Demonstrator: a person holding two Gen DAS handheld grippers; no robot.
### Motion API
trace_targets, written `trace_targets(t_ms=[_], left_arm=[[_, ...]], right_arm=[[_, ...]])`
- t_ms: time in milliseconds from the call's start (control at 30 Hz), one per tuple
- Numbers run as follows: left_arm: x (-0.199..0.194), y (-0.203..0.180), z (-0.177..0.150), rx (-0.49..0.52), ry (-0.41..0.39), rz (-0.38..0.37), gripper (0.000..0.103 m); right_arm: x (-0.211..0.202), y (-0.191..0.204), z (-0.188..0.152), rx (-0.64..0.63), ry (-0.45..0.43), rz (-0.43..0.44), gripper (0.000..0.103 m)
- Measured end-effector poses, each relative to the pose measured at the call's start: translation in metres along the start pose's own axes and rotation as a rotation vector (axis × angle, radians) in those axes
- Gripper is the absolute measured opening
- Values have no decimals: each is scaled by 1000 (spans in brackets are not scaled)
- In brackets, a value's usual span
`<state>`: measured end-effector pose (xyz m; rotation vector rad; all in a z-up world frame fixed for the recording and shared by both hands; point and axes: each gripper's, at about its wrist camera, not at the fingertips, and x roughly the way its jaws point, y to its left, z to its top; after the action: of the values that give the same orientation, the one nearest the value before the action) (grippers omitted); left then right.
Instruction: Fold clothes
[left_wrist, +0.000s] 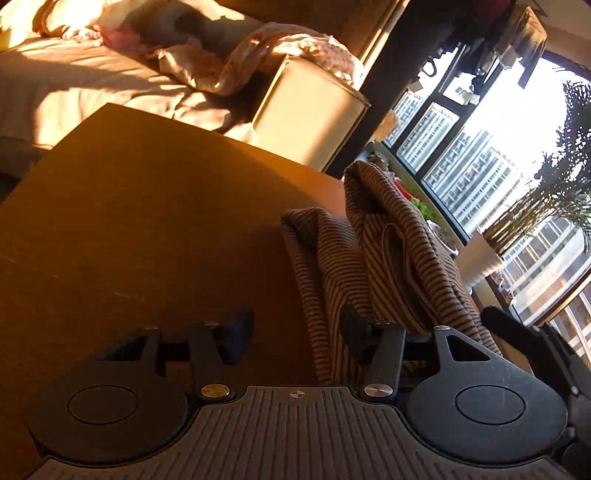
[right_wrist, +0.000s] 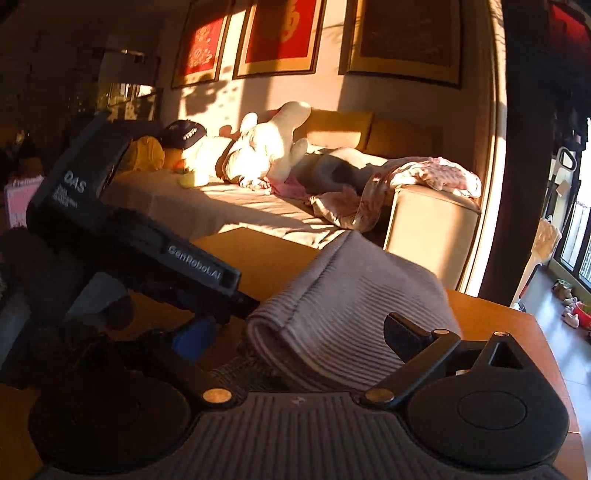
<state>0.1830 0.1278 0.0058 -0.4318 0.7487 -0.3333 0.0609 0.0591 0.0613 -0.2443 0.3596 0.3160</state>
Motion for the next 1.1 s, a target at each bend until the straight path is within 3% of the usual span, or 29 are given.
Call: trace_targets(t_ms=[100,200,300,433,533,633,900,967,1100], left_arm=[[-8,5,2,-16,-12,-15,55],[-12,3,0,0,-4,-62,55],[-9,-5,-9,44,32,-151,55],[-3,-17,-22,107,83,-270,51],[17,-41,-32,179,129,-320,51],[15,-46,-35,210,130,-303,51],[11,-59,-41,294,131,-258,55],[10,-62,-43,315,131,-246,67],[2,-60,-43,342,120,-168,73]], right_arm=[[22,20,3,-77,34,-60,97],[35,19,2,-166,52,-124,70],[20,-10,3,-100,50,-87,41],[1,-64,9,57,54,-110,24],[-10,-108,22,253,29,-14,22],[-15,-114,34,308,48,121,22],[15,-70,14,65,166,151,24],[11,-63,13,15,158,133,25],[4,-50,7,-71,139,105,28]])
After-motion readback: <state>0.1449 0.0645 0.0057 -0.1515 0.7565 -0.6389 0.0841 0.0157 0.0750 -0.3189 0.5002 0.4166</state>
